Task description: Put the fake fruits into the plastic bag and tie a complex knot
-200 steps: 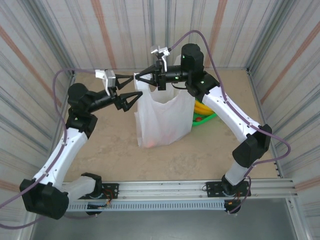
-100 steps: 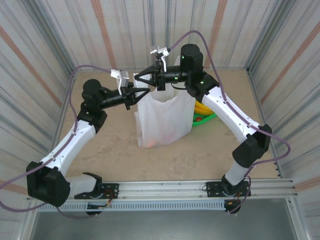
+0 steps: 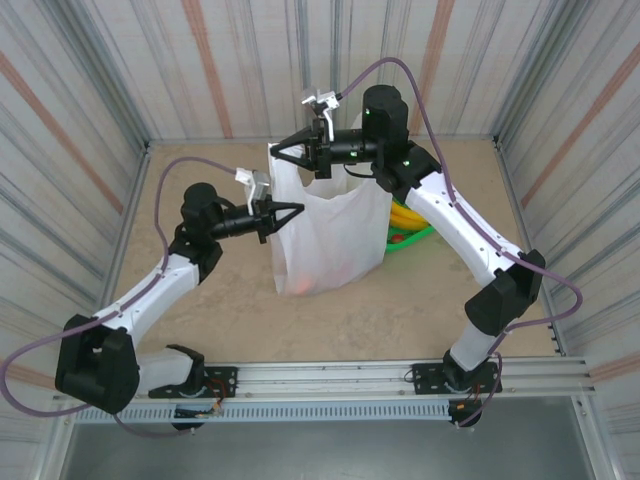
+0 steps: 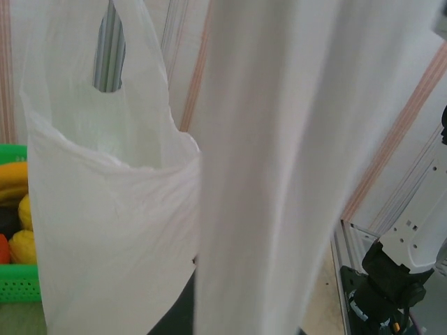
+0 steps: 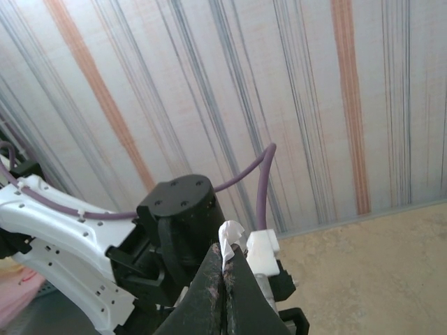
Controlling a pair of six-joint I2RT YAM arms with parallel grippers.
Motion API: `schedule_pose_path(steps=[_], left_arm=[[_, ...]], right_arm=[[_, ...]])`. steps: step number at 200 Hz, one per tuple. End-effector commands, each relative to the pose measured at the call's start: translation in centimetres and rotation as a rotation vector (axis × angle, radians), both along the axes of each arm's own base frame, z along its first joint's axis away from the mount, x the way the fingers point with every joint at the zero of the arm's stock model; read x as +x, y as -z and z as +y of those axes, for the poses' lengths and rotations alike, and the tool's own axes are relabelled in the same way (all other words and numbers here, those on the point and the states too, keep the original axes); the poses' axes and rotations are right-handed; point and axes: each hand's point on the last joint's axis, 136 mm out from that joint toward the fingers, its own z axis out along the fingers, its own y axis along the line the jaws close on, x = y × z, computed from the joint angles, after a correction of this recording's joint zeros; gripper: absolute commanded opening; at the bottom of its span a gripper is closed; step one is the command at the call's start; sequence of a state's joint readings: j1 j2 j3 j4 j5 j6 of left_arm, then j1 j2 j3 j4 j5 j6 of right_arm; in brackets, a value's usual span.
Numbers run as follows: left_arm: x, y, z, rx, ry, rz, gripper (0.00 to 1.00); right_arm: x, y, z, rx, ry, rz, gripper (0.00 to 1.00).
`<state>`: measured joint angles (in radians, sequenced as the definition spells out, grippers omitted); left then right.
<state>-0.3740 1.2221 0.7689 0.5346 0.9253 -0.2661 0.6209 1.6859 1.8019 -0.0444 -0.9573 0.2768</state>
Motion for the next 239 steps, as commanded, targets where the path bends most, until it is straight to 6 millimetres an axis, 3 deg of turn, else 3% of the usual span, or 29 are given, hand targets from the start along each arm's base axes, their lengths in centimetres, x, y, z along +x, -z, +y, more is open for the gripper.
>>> schedule_pose_path(steps=[1,30,49,81,106,133,166,200,239], left_arm=[[-0.6,1.3,-0.2,-0.002,0.017,0.008,0.08],[-0.5,0.9,0.0,-0.011,0.012,-0.011,0.00],[-0.5,-0.3,0.5,-0.023,0.011,-0.039,0.00],[-0.2,-1.6,1.5,-0.020,0.017,-0.066,0.00],[0.0,-2.1,1.8,-0.010,0.028,-0.075,0.00],[0.6,-2.7,2.4,-0.011,0.018,-0.085,0.00],[1.1,-2.8,2.5,-0.007,0.026,-0.078,0.00],[1.6,-2.3,2.5,0.000,0.024,-0.064,0.00],[1.8,-2.1,2.9,0.004,0.008,-0.055,0.00]], right_arm=[[-1.1,-4.5,-1.5,0.075,0.023,-0.110,0.00],[-1.0,-4.4,-1.9,0.061,0.023,-0.090,0.00],[-0.6,-4.7,-3.6,0.048,0.047,-0.076,0.22],[-0.2,-6.3,-8.8,0.047,0.091,-0.062,0.50],[1.4,-6.8,-14.0,0.052,0.219,-0.080,0.62],[4.7,-4.6,-19.5,0.035,0.378,-0.046,0.72],[9.0,1.0,-24.1,0.019,0.466,0.081,0.78],[12.4,6.7,-23.6,0.003,0.421,0.218,0.77],[15.0,9.8,-21.3,-0.006,0.359,0.260,0.77]])
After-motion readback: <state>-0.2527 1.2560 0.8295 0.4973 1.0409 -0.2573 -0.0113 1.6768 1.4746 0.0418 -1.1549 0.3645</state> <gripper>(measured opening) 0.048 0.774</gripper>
